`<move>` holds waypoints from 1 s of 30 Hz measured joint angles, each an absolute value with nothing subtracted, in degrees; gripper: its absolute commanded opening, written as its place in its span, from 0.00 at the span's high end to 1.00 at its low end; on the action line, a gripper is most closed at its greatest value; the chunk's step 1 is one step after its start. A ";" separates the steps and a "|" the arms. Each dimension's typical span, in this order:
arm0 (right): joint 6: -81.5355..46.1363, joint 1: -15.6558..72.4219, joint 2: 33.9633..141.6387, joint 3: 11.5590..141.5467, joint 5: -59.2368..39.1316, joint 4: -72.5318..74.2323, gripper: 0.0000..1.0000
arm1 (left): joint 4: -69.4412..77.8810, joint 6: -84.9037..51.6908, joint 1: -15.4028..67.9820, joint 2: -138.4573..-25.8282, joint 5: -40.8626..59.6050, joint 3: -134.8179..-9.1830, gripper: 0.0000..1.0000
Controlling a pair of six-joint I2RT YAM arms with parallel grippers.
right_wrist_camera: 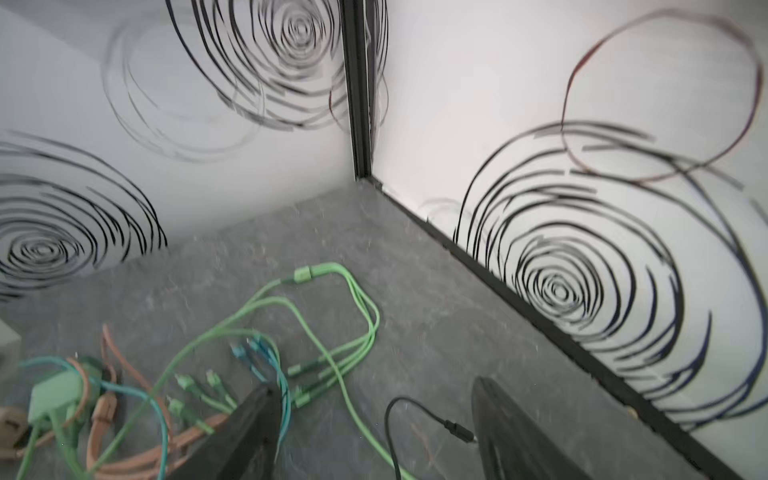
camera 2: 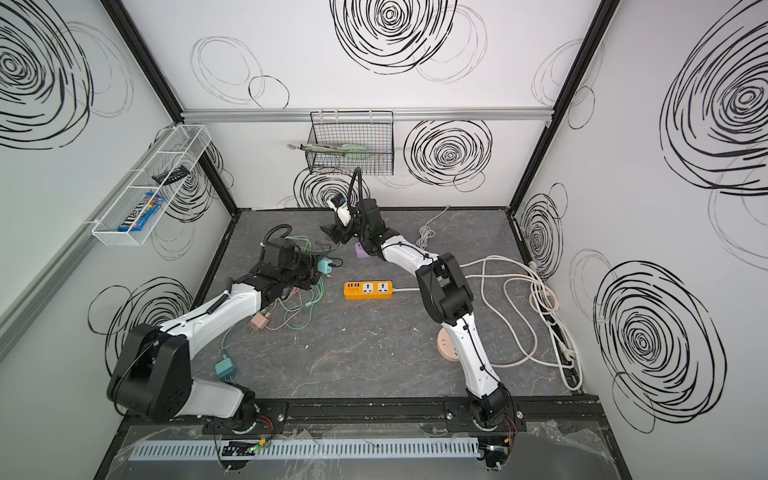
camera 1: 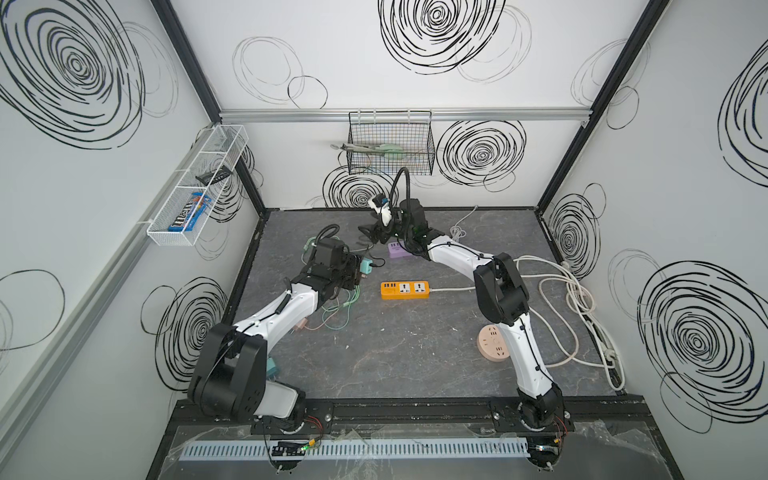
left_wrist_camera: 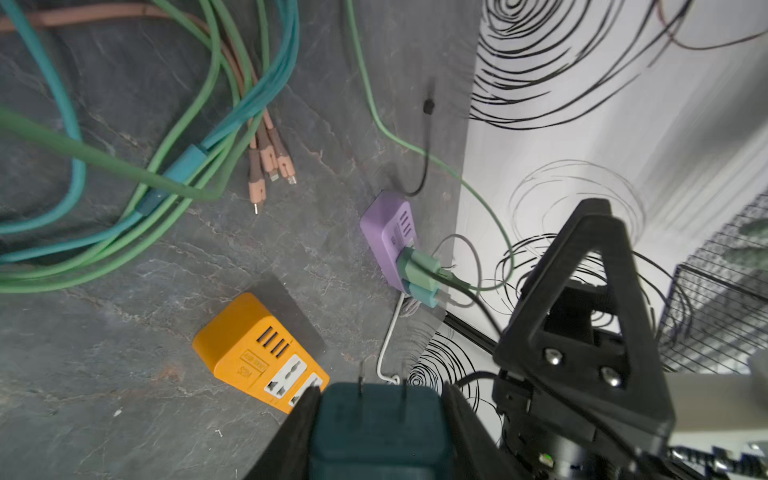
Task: Insert the plug
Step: 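Bring the teal charger toward the right gripper with the left gripper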
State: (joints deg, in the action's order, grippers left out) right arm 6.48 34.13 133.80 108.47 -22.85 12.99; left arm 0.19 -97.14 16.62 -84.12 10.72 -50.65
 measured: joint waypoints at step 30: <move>-16.80 25.78 101.62 64.55 -42.59 19.79 0.12 | 7.81 -107.24 17.21 -90.26 14.46 -55.18 1.00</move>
